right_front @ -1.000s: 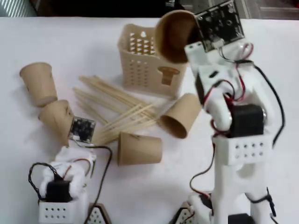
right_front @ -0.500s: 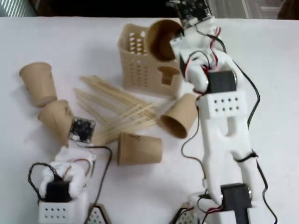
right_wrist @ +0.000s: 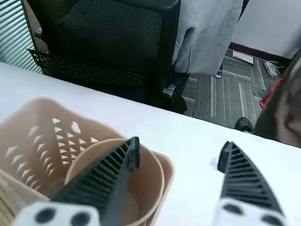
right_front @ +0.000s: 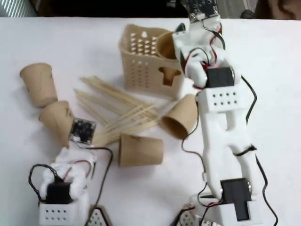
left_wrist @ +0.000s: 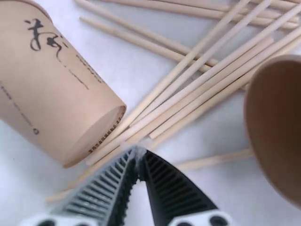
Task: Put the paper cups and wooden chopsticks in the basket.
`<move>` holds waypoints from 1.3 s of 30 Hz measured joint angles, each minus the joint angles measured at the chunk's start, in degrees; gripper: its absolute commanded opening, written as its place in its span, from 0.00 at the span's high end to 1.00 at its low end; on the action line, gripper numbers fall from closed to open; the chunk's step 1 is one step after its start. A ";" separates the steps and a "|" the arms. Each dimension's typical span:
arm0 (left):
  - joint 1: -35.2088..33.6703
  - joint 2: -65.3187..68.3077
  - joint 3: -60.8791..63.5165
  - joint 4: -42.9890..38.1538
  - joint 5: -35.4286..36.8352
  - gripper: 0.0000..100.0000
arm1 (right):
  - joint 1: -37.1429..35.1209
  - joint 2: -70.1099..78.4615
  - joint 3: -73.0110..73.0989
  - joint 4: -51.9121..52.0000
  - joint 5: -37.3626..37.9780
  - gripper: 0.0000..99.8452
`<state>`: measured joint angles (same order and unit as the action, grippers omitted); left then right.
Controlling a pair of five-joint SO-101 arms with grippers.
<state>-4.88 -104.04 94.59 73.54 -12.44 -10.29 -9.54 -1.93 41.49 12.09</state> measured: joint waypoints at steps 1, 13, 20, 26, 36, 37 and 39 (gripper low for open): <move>0.00 0.00 0.00 0.00 0.00 0.97 | 0.18 0.00 0.00 0.00 0.00 0.72; 0.00 0.00 0.00 0.00 0.00 0.97 | 0.26 -10.46 0.00 20.31 0.18 0.72; 0.00 0.00 0.00 0.00 0.00 0.97 | -4.66 -15.65 0.00 38.15 12.22 0.72; 0.00 0.00 0.00 0.00 0.00 0.97 | -6.33 -17.14 1.49 50.99 18.64 0.72; 0.00 0.00 0.00 0.00 0.00 0.97 | -6.51 -17.23 28.31 38.51 26.64 0.72; 0.00 0.00 0.00 0.00 0.00 0.97 | -6.42 -17.23 30.95 35.87 27.43 0.72; 0.00 0.00 0.00 0.00 0.00 0.97 | -6.42 -17.23 35.69 31.30 28.84 0.72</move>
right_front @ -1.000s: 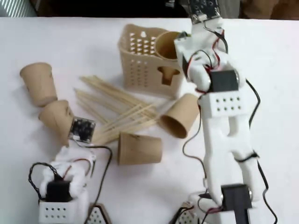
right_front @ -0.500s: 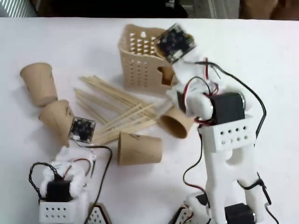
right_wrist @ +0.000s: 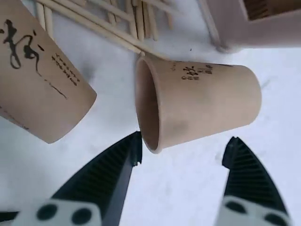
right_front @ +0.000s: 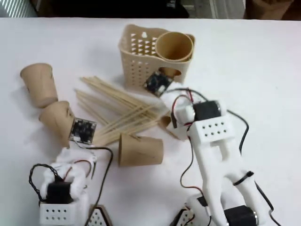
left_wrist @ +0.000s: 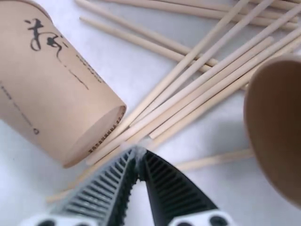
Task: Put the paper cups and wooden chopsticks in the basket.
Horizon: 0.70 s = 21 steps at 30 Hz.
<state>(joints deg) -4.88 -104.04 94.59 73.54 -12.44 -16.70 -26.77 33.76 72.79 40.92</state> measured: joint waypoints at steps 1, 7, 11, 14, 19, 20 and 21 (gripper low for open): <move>0.00 0.00 0.00 0.00 0.00 0.97 | 0.00 0.00 1.85 -2.02 0.53 0.72; 0.00 0.00 0.00 0.00 0.00 0.97 | 0.79 0.00 9.76 -12.66 2.90 0.72; 0.00 0.00 0.00 0.00 0.00 0.97 | 5.45 0.00 16.35 -24.00 5.80 0.80; 0.00 0.00 0.00 0.00 0.00 0.97 | 9.85 0.00 20.04 -32.97 7.74 0.94; 0.00 0.00 0.00 0.00 0.00 0.97 | 14.68 0.00 20.13 -37.27 8.53 0.98; 0.00 0.00 0.00 0.00 0.00 0.97 | 15.03 -0.79 20.13 -37.19 8.53 0.98; 0.00 0.00 0.00 0.00 0.00 0.97 | 15.47 -2.11 20.13 -37.19 8.70 0.98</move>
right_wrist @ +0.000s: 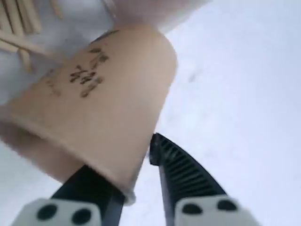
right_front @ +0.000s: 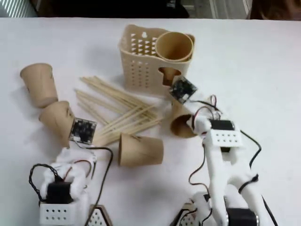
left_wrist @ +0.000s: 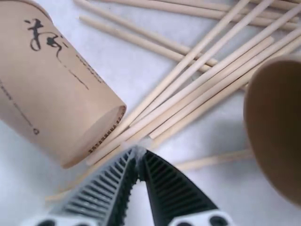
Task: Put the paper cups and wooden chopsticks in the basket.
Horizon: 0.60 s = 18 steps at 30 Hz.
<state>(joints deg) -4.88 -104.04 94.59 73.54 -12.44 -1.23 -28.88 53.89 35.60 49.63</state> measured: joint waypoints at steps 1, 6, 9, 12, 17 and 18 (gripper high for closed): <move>0.00 0.00 0.00 0.00 0.00 0.97 | 0.35 -1.49 0.00 0.44 -0.09 0.98; 0.00 0.00 -0.09 -0.62 0.00 0.97 | 0.62 -10.90 0.00 5.98 0.00 0.98; 0.00 0.18 -2.46 -2.11 0.00 0.97 | 0.62 -17.76 0.00 10.11 0.00 0.98; 0.00 0.18 -5.89 -3.78 0.00 0.97 | 0.62 -25.05 0.00 13.71 0.00 0.98; -0.88 0.00 -12.48 -5.27 0.00 0.97 | 0.62 -36.40 -0.62 16.79 -0.97 0.98; -1.49 -0.09 -13.63 -5.45 0.00 0.98 | 0.97 -37.98 -1.32 17.32 -1.85 0.98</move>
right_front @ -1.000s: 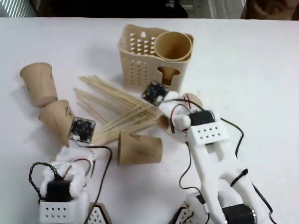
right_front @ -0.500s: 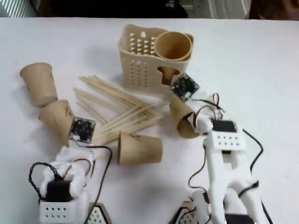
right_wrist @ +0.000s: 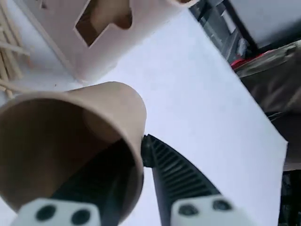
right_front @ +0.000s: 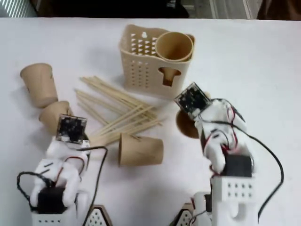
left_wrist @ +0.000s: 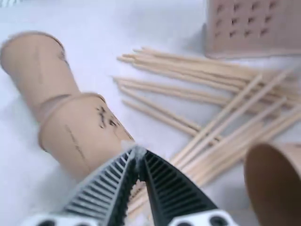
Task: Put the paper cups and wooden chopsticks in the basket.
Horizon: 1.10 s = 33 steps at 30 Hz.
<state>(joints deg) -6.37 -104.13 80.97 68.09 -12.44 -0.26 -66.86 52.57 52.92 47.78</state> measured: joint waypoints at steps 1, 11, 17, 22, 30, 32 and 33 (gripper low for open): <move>-0.62 0.00 -1.05 0.00 0.00 0.98 | 0.44 -1.14 -1.41 0.44 -1.05 0.98; -10.99 -0.26 -2.73 0.00 0.00 0.98 | 0.70 1.05 -22.33 3.34 -12.22 0.98; -16.88 0.26 -0.35 -0.88 0.00 0.98 | 0.26 10.20 -34.81 6.07 -17.05 0.98; -18.37 -0.09 0.00 -1.14 0.00 0.98 | -3.52 20.04 -45.27 9.05 -20.48 0.98; -18.37 -0.09 0.53 -1.67 0.00 0.98 | -6.59 37.36 -62.86 14.59 -25.49 0.98; -18.37 -0.09 0.53 -1.67 0.00 0.98 | -7.30 41.49 -66.29 15.56 -26.37 0.98; -18.37 -0.09 0.53 -1.67 0.00 0.98 | -7.65 43.43 -67.69 15.91 -26.73 0.98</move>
<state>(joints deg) -24.75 -104.22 81.49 66.42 -12.44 -7.91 -23.43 -15.12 68.84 21.05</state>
